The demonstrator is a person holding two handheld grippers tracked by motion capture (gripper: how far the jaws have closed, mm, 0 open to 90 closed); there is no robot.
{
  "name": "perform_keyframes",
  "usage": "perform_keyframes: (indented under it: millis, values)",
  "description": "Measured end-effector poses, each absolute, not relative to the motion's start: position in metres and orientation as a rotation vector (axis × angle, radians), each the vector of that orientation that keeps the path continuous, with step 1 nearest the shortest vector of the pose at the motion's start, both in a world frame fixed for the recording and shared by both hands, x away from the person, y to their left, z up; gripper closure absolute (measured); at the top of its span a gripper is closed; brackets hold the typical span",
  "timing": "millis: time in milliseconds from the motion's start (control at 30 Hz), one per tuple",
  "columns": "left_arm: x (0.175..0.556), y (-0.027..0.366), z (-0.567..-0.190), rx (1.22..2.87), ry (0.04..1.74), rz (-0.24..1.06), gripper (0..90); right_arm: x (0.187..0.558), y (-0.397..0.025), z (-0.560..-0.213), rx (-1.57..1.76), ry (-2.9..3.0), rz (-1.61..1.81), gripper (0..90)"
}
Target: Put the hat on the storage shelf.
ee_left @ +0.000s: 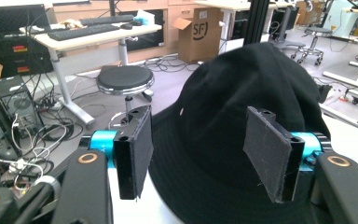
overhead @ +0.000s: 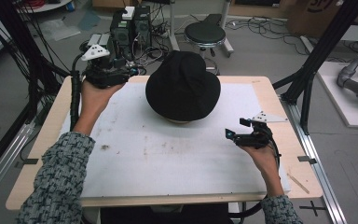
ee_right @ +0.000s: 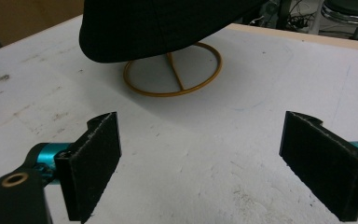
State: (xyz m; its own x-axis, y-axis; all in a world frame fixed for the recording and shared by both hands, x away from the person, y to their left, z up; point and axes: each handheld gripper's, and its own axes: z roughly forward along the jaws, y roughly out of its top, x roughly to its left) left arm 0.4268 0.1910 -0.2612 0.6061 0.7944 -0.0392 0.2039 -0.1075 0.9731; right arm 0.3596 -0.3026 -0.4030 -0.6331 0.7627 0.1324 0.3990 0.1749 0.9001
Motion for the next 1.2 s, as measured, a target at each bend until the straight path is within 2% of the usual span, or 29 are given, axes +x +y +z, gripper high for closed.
perform_keyframes:
  millis: [533,1200]
  values:
    - [0.390,0.236,-0.287,1.645,0.906,0.612,26.9,0.361,-0.303,-0.403,1.103,2.098,1.458,12.4]
    - [0.341,0.260,-0.320,1.596,0.892,0.654,14.2,0.359,-0.303,-0.399,1.093,2.093,1.455,12.1]
